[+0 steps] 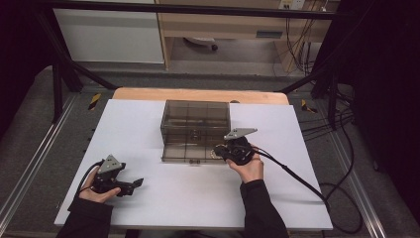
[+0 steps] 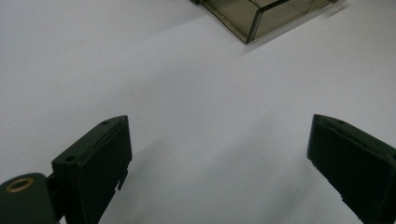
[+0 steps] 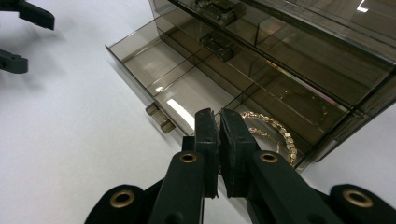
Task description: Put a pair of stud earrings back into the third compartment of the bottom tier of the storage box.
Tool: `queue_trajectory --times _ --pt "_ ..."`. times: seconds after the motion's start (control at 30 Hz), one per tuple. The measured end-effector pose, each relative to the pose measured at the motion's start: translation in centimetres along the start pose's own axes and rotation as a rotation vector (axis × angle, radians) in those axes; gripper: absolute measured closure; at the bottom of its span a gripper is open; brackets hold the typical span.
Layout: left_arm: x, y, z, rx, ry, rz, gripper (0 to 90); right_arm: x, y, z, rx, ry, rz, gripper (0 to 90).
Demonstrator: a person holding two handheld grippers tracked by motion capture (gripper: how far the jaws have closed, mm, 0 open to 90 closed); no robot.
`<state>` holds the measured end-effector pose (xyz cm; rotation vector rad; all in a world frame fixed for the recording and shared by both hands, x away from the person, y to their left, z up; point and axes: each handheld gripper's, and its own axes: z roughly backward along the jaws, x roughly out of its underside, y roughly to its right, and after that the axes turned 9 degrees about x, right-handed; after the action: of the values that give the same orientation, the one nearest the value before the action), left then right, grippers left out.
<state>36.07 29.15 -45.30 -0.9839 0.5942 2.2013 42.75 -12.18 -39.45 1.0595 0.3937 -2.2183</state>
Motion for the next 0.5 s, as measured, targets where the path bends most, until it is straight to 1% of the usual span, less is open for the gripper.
queue_trajectory --times 0.1,0.3,0.5 --pt "0.0 0.0 0.0 0.000 0.000 0.000 6.4 -0.2 0.1 -0.3 0.003 -0.007 0.010 86.4" --pt "0.0 0.0 0.0 0.000 0.001 0.000 6.4 -0.3 0.5 -0.8 0.014 -0.016 -0.007 86.4" --pt "0.0 0.0 0.0 0.001 0.000 0.001 6.5 -0.2 0.6 -1.5 0.010 -0.021 -0.010 86.4"
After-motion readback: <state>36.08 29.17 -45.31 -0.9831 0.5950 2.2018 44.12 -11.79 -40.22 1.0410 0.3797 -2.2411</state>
